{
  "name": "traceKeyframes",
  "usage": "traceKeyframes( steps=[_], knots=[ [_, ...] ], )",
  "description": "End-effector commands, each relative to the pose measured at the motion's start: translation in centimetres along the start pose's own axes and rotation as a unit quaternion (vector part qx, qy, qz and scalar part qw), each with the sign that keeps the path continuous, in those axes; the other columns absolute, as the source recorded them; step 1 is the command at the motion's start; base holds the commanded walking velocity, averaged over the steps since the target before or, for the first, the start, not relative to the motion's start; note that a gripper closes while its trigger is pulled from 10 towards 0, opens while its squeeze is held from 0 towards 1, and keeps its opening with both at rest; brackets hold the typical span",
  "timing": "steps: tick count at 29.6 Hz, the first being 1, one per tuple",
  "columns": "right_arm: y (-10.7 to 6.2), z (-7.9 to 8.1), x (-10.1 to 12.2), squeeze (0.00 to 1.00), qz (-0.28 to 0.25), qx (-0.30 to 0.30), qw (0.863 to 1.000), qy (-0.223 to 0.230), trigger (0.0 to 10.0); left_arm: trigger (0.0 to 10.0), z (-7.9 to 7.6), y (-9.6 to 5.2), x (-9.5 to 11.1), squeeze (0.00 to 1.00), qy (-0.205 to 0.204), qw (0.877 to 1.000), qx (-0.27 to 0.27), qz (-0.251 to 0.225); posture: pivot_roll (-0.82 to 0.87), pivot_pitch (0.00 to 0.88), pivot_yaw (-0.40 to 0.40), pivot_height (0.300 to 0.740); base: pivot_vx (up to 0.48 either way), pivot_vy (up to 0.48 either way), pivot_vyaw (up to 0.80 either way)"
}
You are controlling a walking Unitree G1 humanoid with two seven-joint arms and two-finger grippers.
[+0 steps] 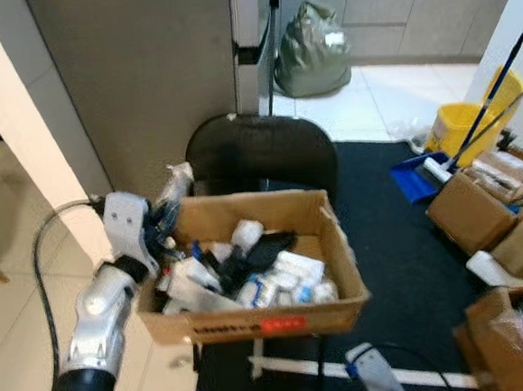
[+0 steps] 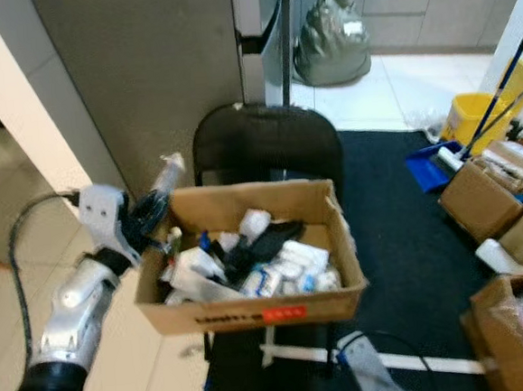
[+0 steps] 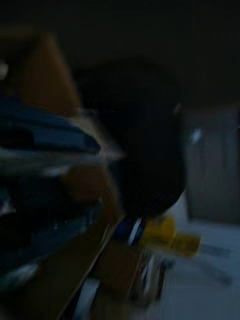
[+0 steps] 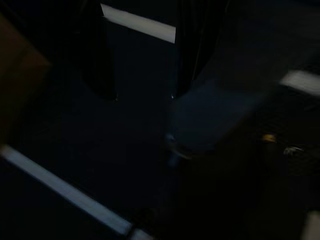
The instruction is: Picking trash to rubbish bin
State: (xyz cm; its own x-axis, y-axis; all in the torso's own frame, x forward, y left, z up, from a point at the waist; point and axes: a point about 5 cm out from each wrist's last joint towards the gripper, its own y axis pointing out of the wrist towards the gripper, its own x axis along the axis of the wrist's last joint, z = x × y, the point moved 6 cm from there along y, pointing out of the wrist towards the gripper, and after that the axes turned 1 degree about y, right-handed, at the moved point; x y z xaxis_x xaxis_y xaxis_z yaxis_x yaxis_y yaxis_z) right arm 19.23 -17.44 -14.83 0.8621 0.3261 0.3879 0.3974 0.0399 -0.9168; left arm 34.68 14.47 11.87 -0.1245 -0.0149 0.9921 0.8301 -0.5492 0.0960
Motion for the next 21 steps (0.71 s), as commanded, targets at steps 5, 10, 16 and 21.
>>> traceKeyframes(
  steps=[5, 10, 16, 21],
  knots=[
    [0.0, 0.0, -0.8, 0.00, 0.010, -0.001, 1.000, 0.005, 10.0, 10.0, 0.1, -0.1, 0.8, 1.00, -0.003, 1.000, 0.002, -0.014, 0.09, 0.026, 0.036, 0.740, 0.000, 0.000, 0.00],
    [0.0, 0.1, -1.0, 0.00, 0.012, 0.000, 1.000, 0.004, 10.0, 10.0, 0.8, 0.1, 0.9, 0.00, 0.013, 1.000, 0.027, -0.007, 0.10, 0.026, 0.037, 0.740, 0.000, 0.000, 0.00],
    [0.0, 0.2, -1.1, 0.00, 0.013, 0.001, 1.000, 0.004, 10.0, 10.0, -0.8, 0.2, -0.3, 0.00, -0.009, 1.000, 0.006, 0.018, 0.09, 0.029, 0.042, 0.740, 0.000, 0.000, 0.00],
    [0.0, 0.3, -1.3, 0.00, 0.015, 0.002, 1.000, 0.005, 10.0, 10.0, -1.8, 0.2, -1.9, 0.00, -0.027, 0.998, 0.009, 0.049, 0.09, 0.031, 0.043, 0.740, -0.225, 0.000, 0.00]
  ],
)
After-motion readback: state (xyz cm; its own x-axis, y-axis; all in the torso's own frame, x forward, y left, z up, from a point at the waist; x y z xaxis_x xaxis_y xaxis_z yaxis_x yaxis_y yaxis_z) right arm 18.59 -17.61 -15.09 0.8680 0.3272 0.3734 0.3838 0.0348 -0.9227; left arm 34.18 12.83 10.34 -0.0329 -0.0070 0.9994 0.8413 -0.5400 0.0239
